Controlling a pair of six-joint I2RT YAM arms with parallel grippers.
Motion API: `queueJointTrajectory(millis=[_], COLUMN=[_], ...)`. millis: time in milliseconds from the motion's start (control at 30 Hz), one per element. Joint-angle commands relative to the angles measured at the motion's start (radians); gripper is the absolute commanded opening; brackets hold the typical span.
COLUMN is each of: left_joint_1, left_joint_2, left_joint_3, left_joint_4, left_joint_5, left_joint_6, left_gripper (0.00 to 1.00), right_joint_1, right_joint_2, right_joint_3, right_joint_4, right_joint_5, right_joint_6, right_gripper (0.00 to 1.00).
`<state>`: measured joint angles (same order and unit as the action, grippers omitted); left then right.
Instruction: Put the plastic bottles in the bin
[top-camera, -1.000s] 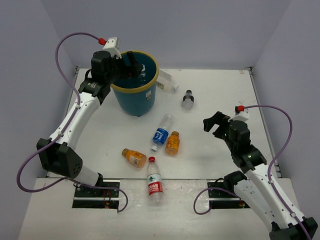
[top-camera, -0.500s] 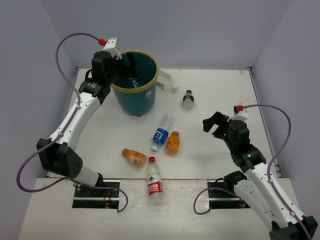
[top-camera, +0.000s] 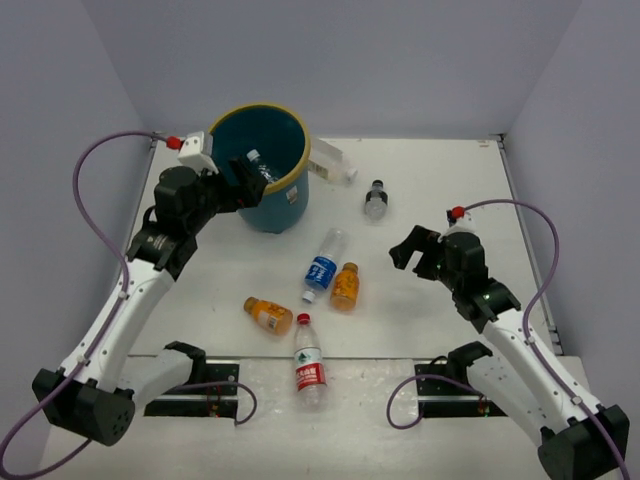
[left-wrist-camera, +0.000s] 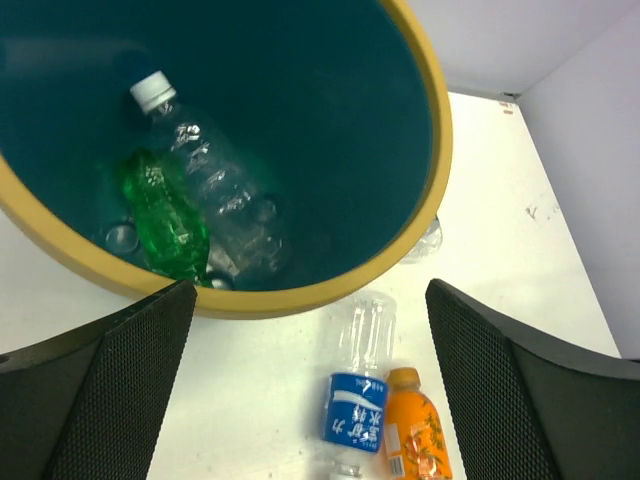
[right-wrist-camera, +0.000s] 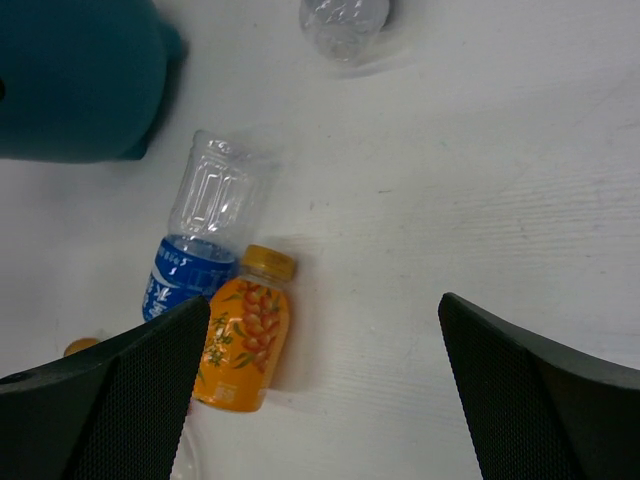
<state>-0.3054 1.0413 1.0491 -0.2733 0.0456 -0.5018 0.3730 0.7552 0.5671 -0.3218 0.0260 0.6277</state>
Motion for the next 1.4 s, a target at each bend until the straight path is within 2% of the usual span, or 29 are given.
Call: queueJointTrajectory(millis=[0,100,200,300,467,633,800,933,1033,1367], left_joint_1=[-0.006,-0.006,-0.006,-0.006,-0.006,-0.003,0.005,0.013,0.029,0.032], left_joint_2=[-0.126,-0.192,-0.204,-0.137,-0.001,0.223,0.568,0.732,0.801,0.805], left_joint_3=[-0.194,-0.274,-0.272,-0.174,-0.062,0.199,0.681,0.850,0.909,0.907], left_joint_4=[-0.059,-0.084,-0.074,-0.073,0.053,0.057,-0.111,-0.185,-0.232,-0.194], left_joint_5=[-0.024,0.004,0.020,-0.016,-0.022,-0.114,-0.147,-0.157,-0.139,-0.112], left_joint_6=[-0.072,-0.066,-0.045,-0.046,-0.043,0.032,0.130,0.159,0.154,0.178], left_gripper=[1.00,1.00,1.00,1.00,1.00,1.00,1.00,1.00,1.00,1.00], right_joint_1=[0.072,0.155,0.185,0.192,0.191,0.192,0.193,0.191,0.191,0.191], right_joint_2=[0.078,0.207,0.297,0.346,0.371,0.370,0.336,0.330,0.323,0.318], right_joint_3=[0.027,0.061,0.082,0.091,0.124,0.134,0.110,0.106,0.102,0.107], right_joint_4=[0.103,0.117,0.174,0.218,0.199,0.168,0.167,0.137,0.127,0.117], right_joint_5=[-0.142,-0.120,-0.174,-0.185,-0.177,-0.149,-0.135,-0.101,-0.094,-0.086], right_joint_6=[0.051,0.054,0.074,0.083,0.069,0.060,0.054,0.045,0.038,0.029], right_gripper=[0.99,0.99,0.99,0.99,0.99,0.99,0.99,0.99,0.99,0.99])
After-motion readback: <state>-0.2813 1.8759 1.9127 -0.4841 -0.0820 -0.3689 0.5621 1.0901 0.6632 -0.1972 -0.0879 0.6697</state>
